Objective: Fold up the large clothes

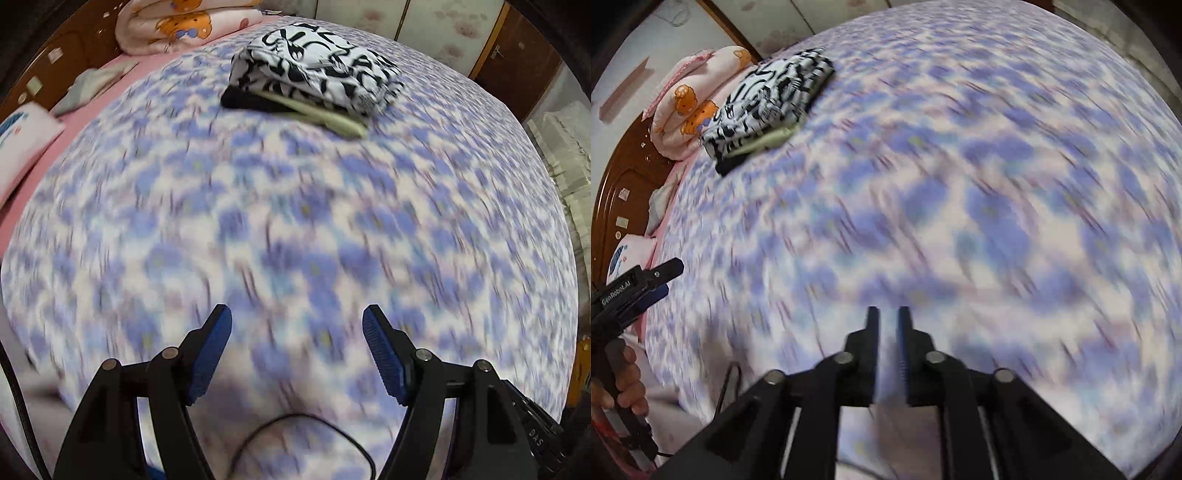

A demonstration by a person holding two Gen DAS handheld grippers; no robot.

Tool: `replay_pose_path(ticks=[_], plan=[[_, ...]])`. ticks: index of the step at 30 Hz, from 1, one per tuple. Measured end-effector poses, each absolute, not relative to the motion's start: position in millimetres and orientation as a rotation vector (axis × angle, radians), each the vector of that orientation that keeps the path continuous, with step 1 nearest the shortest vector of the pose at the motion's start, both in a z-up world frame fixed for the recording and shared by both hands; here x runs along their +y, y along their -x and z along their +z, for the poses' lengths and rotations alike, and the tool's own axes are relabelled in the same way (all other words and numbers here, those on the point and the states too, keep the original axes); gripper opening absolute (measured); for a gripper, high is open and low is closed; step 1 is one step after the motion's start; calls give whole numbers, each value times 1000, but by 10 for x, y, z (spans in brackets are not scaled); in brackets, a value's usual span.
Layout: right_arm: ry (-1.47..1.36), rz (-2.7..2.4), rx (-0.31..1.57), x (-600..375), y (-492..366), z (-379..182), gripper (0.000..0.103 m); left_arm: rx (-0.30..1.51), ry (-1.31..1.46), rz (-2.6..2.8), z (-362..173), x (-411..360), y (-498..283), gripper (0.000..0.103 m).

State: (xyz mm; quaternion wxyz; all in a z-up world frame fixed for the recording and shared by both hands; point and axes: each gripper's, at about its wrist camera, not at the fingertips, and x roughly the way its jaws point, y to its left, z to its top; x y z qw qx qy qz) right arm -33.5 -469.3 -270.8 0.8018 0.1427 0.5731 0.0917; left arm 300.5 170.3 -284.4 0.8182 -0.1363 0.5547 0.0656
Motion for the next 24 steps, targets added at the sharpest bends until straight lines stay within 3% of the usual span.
replay_pose_path(ticks=[2,6,8,12,14,17,24], plan=[[-314,191,1241,-4914,658,-2658,34,1193,314,134,-2802,1548,-2704,72],[-267,192,1253,-5181,1096,-2485,41,1237,321,94,-2631,1237,-2167,72],[-288,192,1257,-5309,1269,-2399,57,1246,261,81,-2511,1114,-2004,72],[-238,194,1232,-5492,1583,-2101,64,1262,181,61,-2204,913,-1747,72],[-279,198,1261,-5594,1677,-1988,73,1274,169,53,-2045,840,-1673,72],[-375,163,1308,-5718,1784,-1844,85,1261,114,32,-1766,679,-1576,80],[-358,135,1316,-5722,2057,-1349,86,1227,79,-81,-1223,305,-1380,89]])
